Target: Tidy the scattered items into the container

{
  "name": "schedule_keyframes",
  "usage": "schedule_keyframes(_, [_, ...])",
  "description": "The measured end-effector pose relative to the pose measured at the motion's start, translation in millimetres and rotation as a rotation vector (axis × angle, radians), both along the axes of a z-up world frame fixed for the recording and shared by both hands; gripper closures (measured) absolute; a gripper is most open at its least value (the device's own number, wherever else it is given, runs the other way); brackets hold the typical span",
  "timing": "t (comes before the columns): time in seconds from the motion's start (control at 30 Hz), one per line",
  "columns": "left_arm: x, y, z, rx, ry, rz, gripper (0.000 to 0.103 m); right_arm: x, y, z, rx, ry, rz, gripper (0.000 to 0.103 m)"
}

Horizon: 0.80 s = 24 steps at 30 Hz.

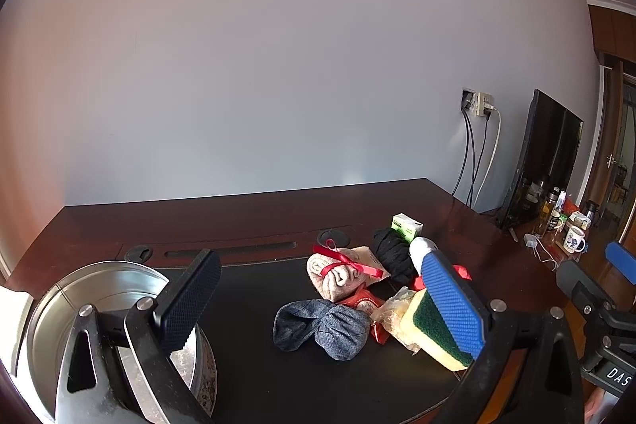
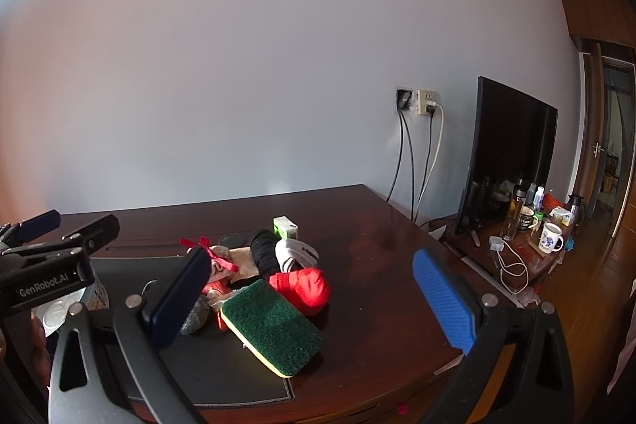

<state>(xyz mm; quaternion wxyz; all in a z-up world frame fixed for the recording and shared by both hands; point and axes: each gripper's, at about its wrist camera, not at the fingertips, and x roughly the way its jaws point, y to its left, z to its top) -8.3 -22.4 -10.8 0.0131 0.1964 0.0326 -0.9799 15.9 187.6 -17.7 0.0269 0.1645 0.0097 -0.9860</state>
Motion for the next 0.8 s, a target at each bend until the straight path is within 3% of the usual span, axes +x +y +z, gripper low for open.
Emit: schedule_keyframes(0.8, [-10.6,-5.2,-16.4,0.013,-0.066,-0.014,0.001,-10.1,0.2,-17.0,0.021,-0.052,0.027,0.0])
